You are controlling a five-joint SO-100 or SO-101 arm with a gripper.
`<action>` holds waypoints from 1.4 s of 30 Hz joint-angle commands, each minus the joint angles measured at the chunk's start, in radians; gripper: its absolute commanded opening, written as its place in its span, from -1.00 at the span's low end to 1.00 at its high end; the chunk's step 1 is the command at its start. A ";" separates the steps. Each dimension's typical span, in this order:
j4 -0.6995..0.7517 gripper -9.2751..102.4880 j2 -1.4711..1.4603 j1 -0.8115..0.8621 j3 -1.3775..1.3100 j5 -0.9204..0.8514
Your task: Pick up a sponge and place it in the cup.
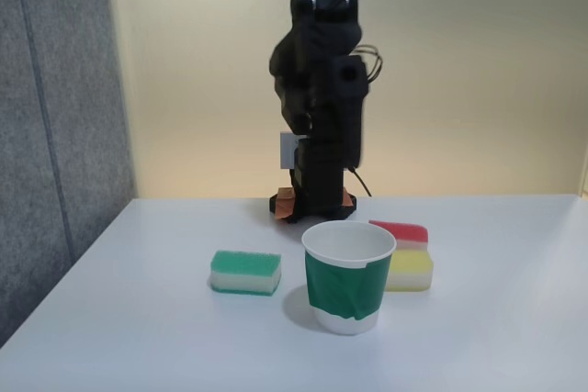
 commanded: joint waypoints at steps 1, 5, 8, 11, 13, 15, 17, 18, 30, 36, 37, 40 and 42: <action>0.008 -0.84 -0.129 -0.087 -0.124 -0.101; -0.028 -0.84 -0.255 -0.170 -0.196 -0.031; -0.069 -0.84 -0.339 -0.242 -0.229 0.015; -0.106 -0.84 -0.430 -0.313 -0.258 0.028; -0.132 -0.84 -0.482 -0.353 -0.267 0.029; -0.160 -0.84 -0.517 -0.385 -0.256 0.029; -0.173 -0.84 -0.540 -0.414 -0.239 0.028; -0.178 -0.84 -0.551 -0.426 -0.229 0.026; -0.221 -0.84 -0.457 -0.459 -0.002 -0.011; -0.225 -0.84 -0.379 -0.396 0.101 0.071; -0.221 -0.84 -0.364 -0.390 0.112 0.121; -0.184 -0.84 -0.345 -0.370 0.123 0.293; -0.164 -0.80 -0.344 -0.348 0.123 0.423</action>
